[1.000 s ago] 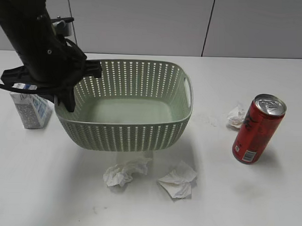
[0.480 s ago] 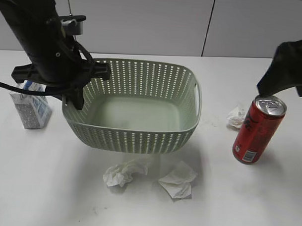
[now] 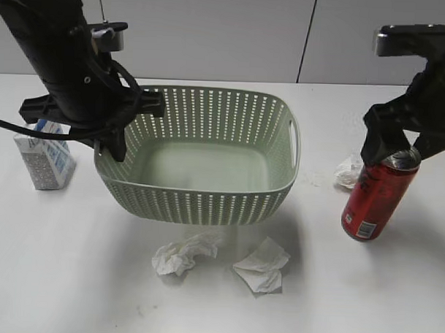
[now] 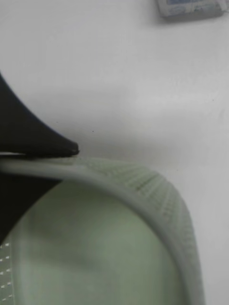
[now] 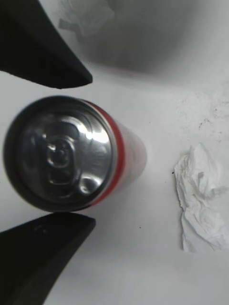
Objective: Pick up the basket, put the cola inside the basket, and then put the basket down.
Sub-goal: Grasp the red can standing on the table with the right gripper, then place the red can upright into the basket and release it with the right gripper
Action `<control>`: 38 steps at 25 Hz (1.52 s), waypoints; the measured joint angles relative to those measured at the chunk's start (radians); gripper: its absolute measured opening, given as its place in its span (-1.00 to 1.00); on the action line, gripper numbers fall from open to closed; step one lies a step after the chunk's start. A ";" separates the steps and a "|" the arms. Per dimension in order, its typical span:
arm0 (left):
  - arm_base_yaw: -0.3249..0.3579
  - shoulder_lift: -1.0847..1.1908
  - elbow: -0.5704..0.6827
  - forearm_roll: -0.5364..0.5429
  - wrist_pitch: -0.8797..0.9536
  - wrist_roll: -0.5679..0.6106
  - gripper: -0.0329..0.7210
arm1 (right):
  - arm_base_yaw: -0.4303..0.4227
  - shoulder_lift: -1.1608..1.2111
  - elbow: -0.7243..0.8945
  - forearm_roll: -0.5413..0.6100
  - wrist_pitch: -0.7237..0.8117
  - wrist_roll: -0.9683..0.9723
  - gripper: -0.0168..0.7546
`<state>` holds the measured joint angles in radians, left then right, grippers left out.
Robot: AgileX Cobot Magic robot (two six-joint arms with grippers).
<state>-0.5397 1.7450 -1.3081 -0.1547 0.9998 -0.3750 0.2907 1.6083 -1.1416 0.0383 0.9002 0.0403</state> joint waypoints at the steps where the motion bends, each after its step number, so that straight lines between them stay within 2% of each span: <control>1: 0.000 0.000 0.000 0.000 0.000 0.000 -0.90 | 0.000 0.022 0.000 -0.011 -0.010 0.004 0.67; 9: 0.000 0.000 0.000 -0.003 0.000 0.001 -0.90 | 0.000 0.122 0.000 -0.038 -0.057 0.015 0.66; 13: 0.000 0.010 0.000 -0.007 0.000 0.001 -0.90 | 0.000 0.121 0.000 -0.038 -0.061 0.021 0.47; 14: 0.000 0.020 0.000 -0.010 0.001 0.001 -0.90 | 0.000 0.121 0.000 -0.038 -0.059 0.022 0.42; 22: 0.000 0.055 -0.004 -0.048 -0.020 0.001 -0.90 | 0.000 0.121 -0.023 -0.045 0.039 0.006 0.42; 26: 0.000 0.060 -0.004 -0.049 -0.062 0.001 -0.90 | 0.013 0.087 -0.124 -0.096 0.157 -0.013 0.42; 32: 0.001 0.122 -0.072 -0.049 -0.035 0.001 -0.90 | 0.061 0.038 -0.394 -0.146 0.297 -0.019 0.42; 38: 0.001 0.200 -0.195 -0.040 0.028 0.001 -0.90 | 0.210 0.039 -0.581 -0.134 0.308 -0.019 0.42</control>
<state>-0.5388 1.9450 -1.5031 -0.1947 1.0275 -0.3743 0.5011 1.6471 -1.7230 -0.0960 1.2084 0.0218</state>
